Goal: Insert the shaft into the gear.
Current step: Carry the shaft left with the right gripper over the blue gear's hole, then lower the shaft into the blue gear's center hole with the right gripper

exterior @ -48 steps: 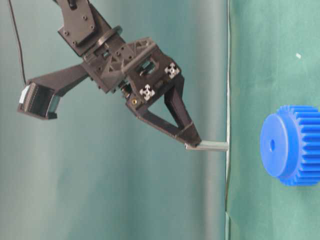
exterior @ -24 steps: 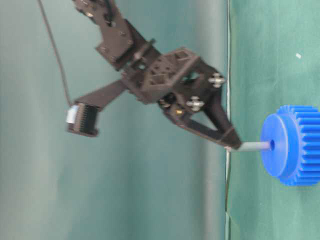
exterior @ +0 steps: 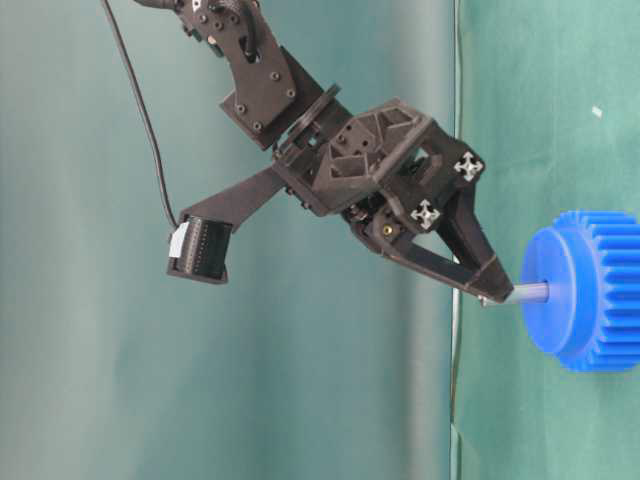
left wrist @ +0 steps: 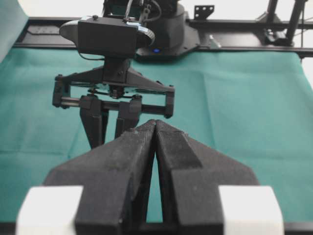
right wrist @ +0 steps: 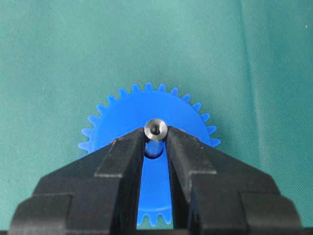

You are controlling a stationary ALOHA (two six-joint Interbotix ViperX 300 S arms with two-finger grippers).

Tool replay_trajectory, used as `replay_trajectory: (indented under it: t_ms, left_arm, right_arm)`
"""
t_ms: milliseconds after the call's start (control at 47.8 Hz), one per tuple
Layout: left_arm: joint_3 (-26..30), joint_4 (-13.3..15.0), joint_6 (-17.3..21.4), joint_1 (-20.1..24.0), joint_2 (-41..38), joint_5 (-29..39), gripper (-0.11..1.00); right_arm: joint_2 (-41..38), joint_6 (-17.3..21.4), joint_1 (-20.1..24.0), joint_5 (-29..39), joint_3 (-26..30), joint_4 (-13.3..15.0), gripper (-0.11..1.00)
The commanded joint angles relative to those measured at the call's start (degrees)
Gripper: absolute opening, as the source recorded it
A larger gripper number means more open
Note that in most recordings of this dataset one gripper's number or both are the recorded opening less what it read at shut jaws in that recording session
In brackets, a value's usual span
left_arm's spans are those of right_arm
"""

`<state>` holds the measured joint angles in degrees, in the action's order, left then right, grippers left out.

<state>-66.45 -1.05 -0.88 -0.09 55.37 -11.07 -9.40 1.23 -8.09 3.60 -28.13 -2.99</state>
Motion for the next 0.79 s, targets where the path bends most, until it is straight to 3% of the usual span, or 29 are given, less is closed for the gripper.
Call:
replay_trajectory:
  t_ms: [0, 773]
  left_arm:
    - [1.49, -0.18, 0.00, 0.18, -0.35, -0.26, 0.00]
    - [1.49, -0.09, -0.09, 0.18, -0.53, -0.26, 0.00]
  right_arm:
    - [0.97, 0.09, 0.00, -0.79, 0.53, -0.09, 0.17]
    - [-1.93, 0.09, 0.00, -4.04, -0.70, -0.09, 0.17]
